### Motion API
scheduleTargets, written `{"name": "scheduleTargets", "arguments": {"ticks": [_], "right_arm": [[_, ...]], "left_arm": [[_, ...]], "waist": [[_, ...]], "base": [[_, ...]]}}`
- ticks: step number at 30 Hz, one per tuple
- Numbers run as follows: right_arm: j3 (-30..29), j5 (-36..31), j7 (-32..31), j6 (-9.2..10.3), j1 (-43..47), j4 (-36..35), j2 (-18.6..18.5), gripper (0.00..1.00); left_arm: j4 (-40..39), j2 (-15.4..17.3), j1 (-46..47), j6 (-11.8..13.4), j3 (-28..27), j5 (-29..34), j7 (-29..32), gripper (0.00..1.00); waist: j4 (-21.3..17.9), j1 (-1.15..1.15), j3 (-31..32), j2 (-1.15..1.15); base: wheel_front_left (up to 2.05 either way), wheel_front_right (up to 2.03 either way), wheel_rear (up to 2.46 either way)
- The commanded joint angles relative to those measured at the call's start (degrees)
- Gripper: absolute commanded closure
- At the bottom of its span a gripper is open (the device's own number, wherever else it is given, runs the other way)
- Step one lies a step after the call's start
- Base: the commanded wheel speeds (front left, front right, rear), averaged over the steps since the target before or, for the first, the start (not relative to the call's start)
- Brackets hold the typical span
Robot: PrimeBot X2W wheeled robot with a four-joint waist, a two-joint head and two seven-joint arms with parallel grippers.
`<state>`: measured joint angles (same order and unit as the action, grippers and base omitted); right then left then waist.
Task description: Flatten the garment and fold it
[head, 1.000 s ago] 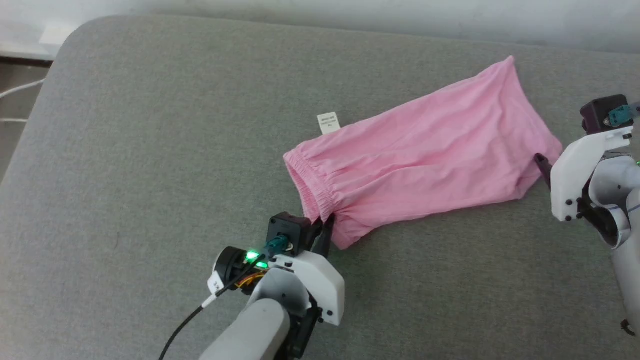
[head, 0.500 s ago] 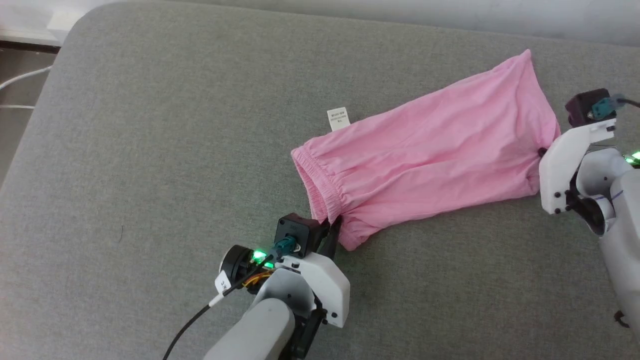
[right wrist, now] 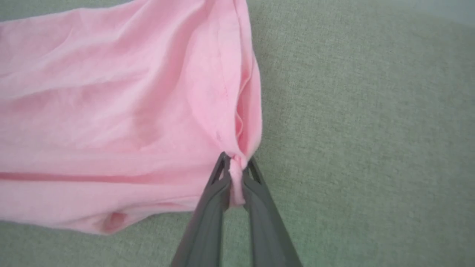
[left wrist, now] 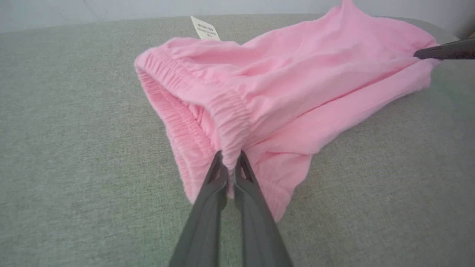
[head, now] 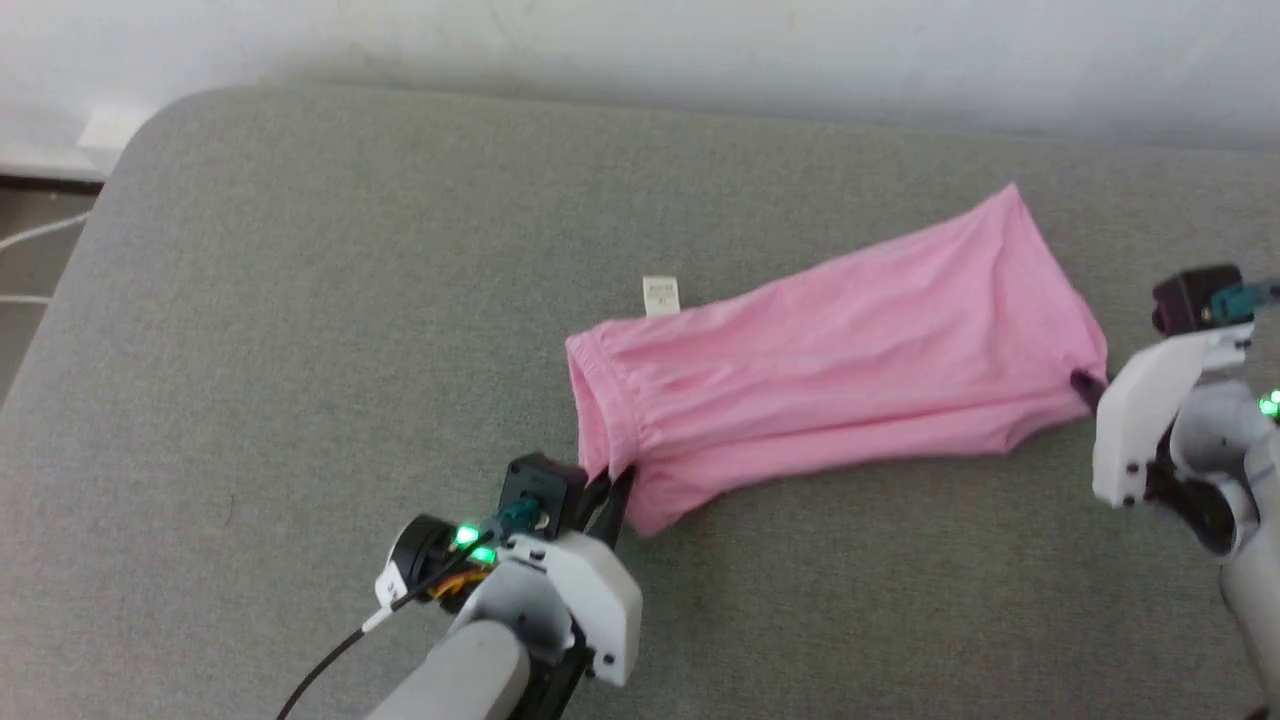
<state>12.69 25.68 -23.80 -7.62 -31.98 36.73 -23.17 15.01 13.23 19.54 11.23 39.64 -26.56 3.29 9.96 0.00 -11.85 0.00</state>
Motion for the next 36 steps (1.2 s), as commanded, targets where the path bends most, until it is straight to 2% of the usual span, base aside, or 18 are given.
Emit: {"name": "scheduleTargets", "arguments": {"ticks": [1,5,10,15,19,23,29,30,31,32,36], "right_arm": [[-0.3,0.8,-0.4,0.13,2.0,-1.0,-0.7,1.0],[-1.5,4.0,-2.3,0.13,9.0,-6.8,-0.6,1.0],[-7.0,5.1,-4.5,0.13,20.0,-16.0,1.2,1.0],[-13.5,3.8,-7.3,0.13,31.4,-26.0,6.0,1.0],[-16.1,1.6,-9.7,0.13,37.9,-32.6,8.8,1.0],[-17.5,0.0,-11.6,0.13,40.9,-36.5,10.7,1.0],[-18.2,-2.3,-12.9,0.13,41.7,-36.9,11.5,1.0],[-18.5,-3.0,-12.5,0.13,41.5,-37.0,11.3,0.66],[-18.9,-3.5,-12.0,0.13,41.2,-37.0,11.4,0.0],[-19.2,-3.8,-11.6,0.13,40.9,-37.1,11.4,0.0],[-20.3,-4.3,-10.7,0.13,39.8,-38.4,11.3,0.0]], "left_arm": [[-0.4,1.1,-1.3,-0.1,-0.1,-0.5,0.3,1.0],[-2.6,3.5,-4.3,-0.4,0.4,-1.1,1.6,1.0],[-5.9,6.1,-8.1,-0.8,1.3,-1.9,3.4,1.0],[-7.8,7.7,-10.8,-0.6,1.9,-2.5,4.4,1.0],[-7.4,8.1,-12.3,-0.4,1.6,-3.7,4.7,1.0],[-6.1,8.1,-13.3,-0.9,2.1,-4.6,5.4,1.0],[-2.4,7.3,-13.0,-1.9,2.8,-5.0,4.5,1.0],[-1.7,7.2,-12.9,-2.1,2.9,-5.0,4.5,1.0],[-1.4,7.0,-12.7,-2.3,3.0,-5.0,4.1,0.32],[-1.1,6.9,-12.7,-2.5,3.0,-5.1,3.7,0.0],[-1.4,7.2,-12.7,-2.6,2.5,-5.2,2.3,0.0]], "waist": [[-1.6,0.0,2.7,0.0],[-2.8,0.0,5.4,0.0],[-3.6,0.0,7.5,0.0],[-4.2,0.0,7.7,0.0],[-4.7,0.0,7.3,0.0],[-5.1,0.0,6.8,0.0],[-4.9,0.0,6.7,0.0],[-4.8,0.0,6.8,0.0],[-4.7,0.0,6.9,0.0],[-4.6,0.0,7.2,0.0],[-4.2,0.0,8.2,0.0]], "base": [[0.0,0.0,0.0],[0.0,0.0,0.0],[0.0,0.0,0.0],[0.0,0.0,0.0],[0.0,0.0,0.0],[0.0,0.0,0.0],[0.0,0.0,0.0],[0.0,0.0,0.0],[0.0,0.0,0.0],[0.0,0.0,0.0],[0.0,0.0,0.0]]}}
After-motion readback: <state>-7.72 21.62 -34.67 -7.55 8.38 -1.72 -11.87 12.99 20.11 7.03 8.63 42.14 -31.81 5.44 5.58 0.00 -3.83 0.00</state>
